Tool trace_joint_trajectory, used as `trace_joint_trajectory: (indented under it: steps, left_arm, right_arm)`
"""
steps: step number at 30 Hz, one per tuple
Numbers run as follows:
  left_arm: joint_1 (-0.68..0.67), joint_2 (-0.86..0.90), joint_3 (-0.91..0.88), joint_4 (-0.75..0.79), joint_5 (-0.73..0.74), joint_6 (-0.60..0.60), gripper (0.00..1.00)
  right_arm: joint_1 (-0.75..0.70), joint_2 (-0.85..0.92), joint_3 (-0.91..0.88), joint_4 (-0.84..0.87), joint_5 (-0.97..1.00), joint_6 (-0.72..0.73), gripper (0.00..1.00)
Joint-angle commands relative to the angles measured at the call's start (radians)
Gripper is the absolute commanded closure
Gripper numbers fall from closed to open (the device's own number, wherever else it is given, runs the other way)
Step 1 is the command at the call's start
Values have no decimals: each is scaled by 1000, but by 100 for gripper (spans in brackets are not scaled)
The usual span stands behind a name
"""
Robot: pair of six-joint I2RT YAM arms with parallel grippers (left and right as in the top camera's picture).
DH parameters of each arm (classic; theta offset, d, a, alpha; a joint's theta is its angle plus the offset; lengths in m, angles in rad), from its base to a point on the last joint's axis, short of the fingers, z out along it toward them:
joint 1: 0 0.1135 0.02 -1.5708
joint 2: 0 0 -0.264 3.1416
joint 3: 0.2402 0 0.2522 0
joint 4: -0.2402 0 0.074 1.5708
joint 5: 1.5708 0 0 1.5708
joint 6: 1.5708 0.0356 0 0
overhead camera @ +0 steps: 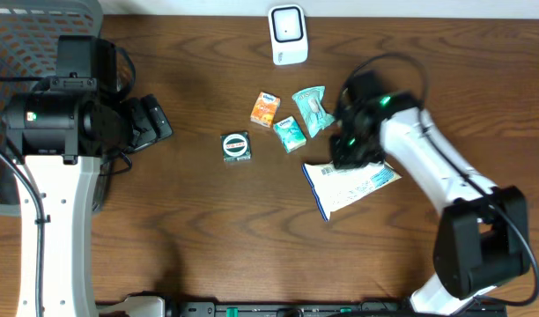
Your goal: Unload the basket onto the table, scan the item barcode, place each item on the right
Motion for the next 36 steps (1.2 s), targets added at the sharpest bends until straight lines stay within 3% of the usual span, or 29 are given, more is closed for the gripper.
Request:
trace_joint_trajectory:
  steps: [1,7,14,22,31,36]
  left_arm:
    - [5,4,-3,0,-9,-4,2]
    - [5,4,-3,0,-9,-4,2]
    - [5,4,-3,-1,-9,-4,2]
    - [5,4,-3,0,-9,-4,2]
    - [5,4,-3,0,-9,-4,2]
    - [5,4,-3,-1,-9,-4,2]
  right_arm:
    - [66,2,-140,102,18,66,99]
    - [193,2,-271,221,2,80,99]
    - [272,-20,-172,50,21,79,99]
    - [201,-27,64,-180,437,178,99]
    - [48,-21,-24,-72,367,97,99]
    - [-41,-21,-210,159,414,93,97]
